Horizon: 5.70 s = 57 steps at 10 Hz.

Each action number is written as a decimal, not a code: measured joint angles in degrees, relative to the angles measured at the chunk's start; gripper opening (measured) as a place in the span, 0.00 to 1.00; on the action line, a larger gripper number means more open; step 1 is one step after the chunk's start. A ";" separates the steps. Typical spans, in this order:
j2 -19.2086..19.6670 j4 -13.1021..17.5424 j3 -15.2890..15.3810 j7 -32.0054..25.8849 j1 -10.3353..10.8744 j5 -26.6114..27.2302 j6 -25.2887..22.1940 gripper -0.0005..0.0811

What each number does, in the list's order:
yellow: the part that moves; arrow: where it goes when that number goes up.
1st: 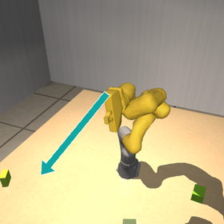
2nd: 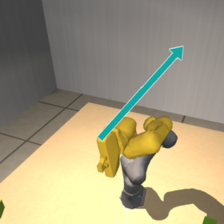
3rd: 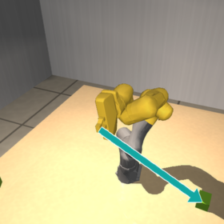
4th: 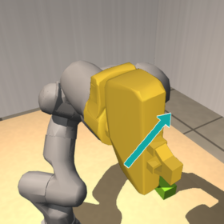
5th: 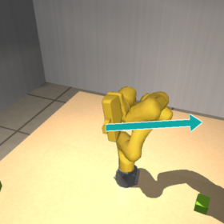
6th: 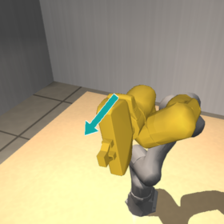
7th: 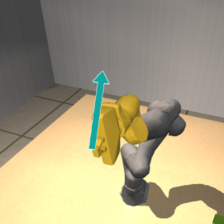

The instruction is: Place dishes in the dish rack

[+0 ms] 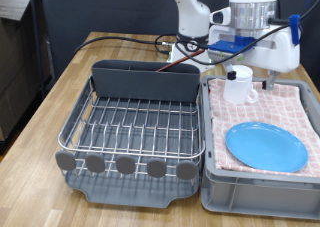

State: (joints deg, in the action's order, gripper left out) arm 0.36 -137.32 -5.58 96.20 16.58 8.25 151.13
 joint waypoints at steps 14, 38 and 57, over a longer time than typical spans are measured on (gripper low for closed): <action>8.66 -0.82 2.82 -19.75 -0.01 22.71 9.25 0.99; 14.63 -0.92 12.19 -45.35 -4.76 49.45 18.54 0.05; -4.29 -0.32 -1.87 -6.90 1.29 -11.31 -12.11 0.03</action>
State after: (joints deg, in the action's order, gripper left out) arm -3.93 -137.64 -7.45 89.30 17.86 -3.06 139.03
